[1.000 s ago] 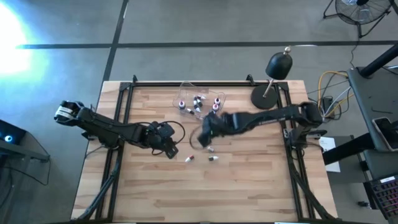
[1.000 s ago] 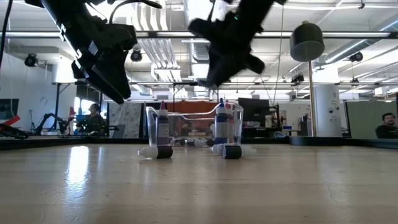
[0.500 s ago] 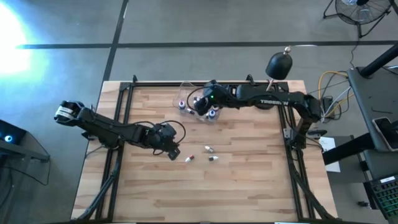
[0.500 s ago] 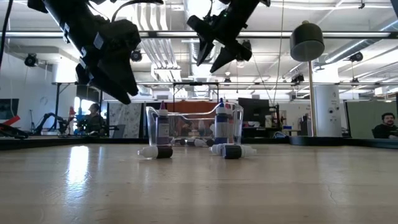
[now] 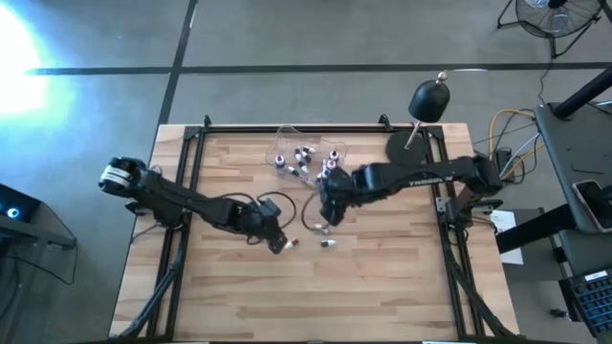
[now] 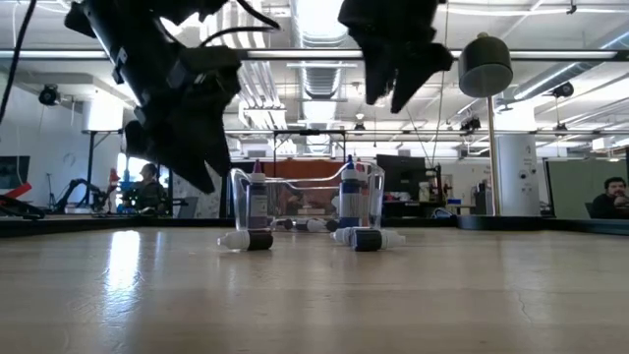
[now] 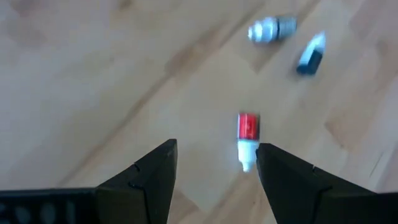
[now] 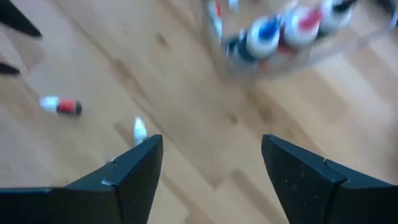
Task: Pick & Place food coloring
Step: Put the small red food coloring bottle into the transparent bin
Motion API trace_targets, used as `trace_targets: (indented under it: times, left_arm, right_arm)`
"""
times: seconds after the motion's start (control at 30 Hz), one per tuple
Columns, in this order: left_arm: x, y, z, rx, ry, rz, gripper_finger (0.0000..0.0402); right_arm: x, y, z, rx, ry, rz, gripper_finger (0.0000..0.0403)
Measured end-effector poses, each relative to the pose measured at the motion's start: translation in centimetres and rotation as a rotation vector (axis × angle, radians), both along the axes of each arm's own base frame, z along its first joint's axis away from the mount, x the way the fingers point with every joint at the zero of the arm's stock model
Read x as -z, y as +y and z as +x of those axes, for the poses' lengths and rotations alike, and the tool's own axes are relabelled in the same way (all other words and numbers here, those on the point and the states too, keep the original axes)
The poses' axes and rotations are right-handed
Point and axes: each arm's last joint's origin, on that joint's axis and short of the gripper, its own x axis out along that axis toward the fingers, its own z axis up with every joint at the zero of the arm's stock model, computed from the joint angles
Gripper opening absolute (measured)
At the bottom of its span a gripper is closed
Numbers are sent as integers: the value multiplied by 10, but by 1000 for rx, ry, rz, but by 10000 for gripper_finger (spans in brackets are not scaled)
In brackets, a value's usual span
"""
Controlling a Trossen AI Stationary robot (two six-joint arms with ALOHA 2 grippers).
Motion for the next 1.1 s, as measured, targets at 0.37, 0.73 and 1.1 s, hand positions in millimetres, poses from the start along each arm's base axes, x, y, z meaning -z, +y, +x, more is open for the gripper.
trace_targets:
  times: [0.37, 0.73, 1.1]
  left_arm:
    - [17, -25, 38, 67, 79, -13, 195]
    - [47, -29, 53, 88, 172, 33, 185]
    - [48, -22, 64, 116, 199, 180, 52]
  right_arm:
    - [25, 35, -16, 88, 67, 31, 247]
    - [42, 48, -25, 135, 102, 38, 246]
    - [43, 47, -25, 156, 85, -11, 246]
